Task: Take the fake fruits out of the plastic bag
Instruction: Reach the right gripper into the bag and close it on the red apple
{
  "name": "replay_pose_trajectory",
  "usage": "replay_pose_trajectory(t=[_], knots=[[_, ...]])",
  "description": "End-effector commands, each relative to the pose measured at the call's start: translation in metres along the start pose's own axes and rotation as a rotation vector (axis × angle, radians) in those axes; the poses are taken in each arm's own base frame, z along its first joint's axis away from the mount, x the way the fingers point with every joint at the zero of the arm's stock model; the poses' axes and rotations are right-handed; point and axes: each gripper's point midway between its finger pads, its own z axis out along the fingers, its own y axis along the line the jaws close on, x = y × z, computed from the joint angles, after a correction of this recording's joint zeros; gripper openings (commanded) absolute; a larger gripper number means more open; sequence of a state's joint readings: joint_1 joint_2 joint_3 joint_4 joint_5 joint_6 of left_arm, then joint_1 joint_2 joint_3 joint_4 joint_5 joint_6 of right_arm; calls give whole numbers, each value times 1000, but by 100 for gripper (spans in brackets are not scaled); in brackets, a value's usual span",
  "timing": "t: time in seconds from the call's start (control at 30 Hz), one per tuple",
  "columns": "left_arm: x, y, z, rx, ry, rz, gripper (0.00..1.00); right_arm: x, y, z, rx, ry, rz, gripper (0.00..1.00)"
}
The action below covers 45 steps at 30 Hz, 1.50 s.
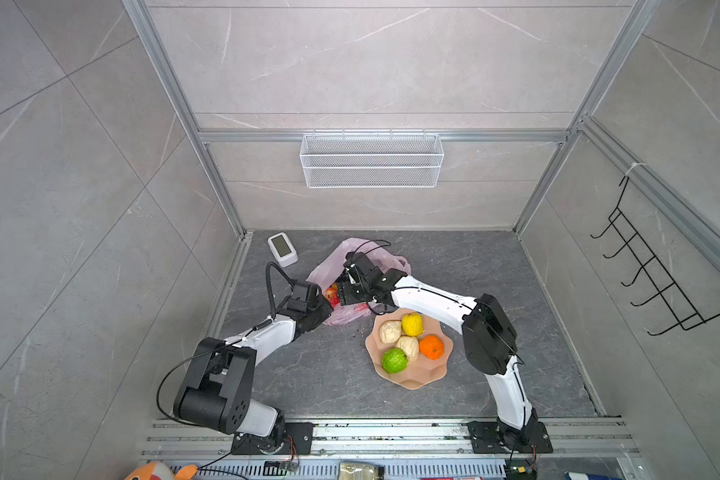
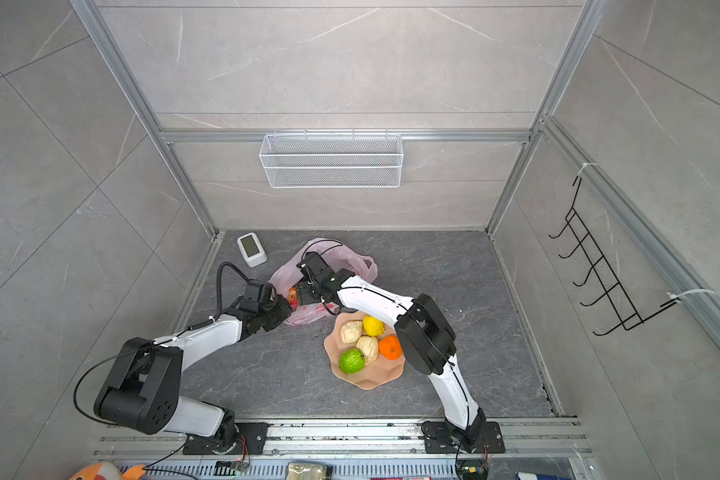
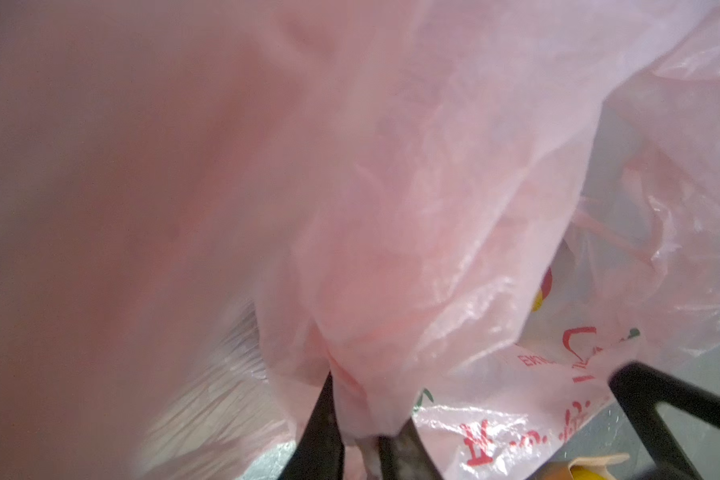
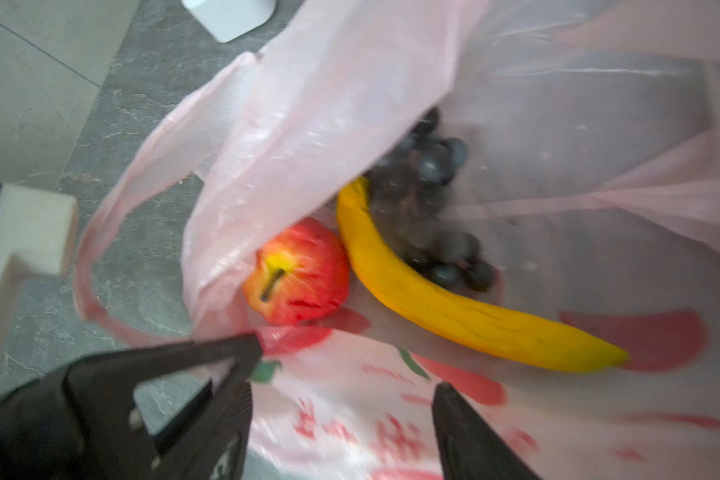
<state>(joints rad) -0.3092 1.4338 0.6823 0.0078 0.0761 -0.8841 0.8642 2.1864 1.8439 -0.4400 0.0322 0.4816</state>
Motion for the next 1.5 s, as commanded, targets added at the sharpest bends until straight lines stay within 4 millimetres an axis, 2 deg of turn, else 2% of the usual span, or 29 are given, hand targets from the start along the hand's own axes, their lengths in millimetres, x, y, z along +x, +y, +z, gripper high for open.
replay_pose_trajectory(t=[0.0,0.1,0.27,0.57,0.7,0.8,0.93,0.97,1.0,1.03,1.27,1.4,1.47], knots=[[-7,-3,-8,76,-29,13,11,-5,12,15,-6,-2,-11,75],[-12,14,-8,123,-47,-68,8,-6,21,28,-2,-4,-60,80],[-11,16,-6,141,-28,-47,6,0,28,49,17,24,-121,83],[-19,21,-16,114,-74,-5,4,14,45,56,-2,27,-230,83],[-19,23,-16,127,-78,-13,2,13,41,63,23,26,-237,86],[-20,23,-19,139,-89,-23,1,15,32,70,78,41,-257,84],[-18,25,-19,134,-84,-19,1,16,34,79,78,45,-282,81],[-18,25,-20,136,-86,-19,1,12,36,76,75,39,-285,81],[-18,25,-20,137,-87,-20,1,20,32,85,87,63,-294,80],[-17,25,-20,136,-88,-19,1,21,31,87,93,66,-295,80],[-18,26,-21,131,-94,-14,0,16,26,97,140,57,-307,80],[-19,27,-22,127,-96,-6,0,14,24,96,160,65,-311,72],[-19,28,-22,120,-98,0,0,9,27,89,150,52,-308,70]])
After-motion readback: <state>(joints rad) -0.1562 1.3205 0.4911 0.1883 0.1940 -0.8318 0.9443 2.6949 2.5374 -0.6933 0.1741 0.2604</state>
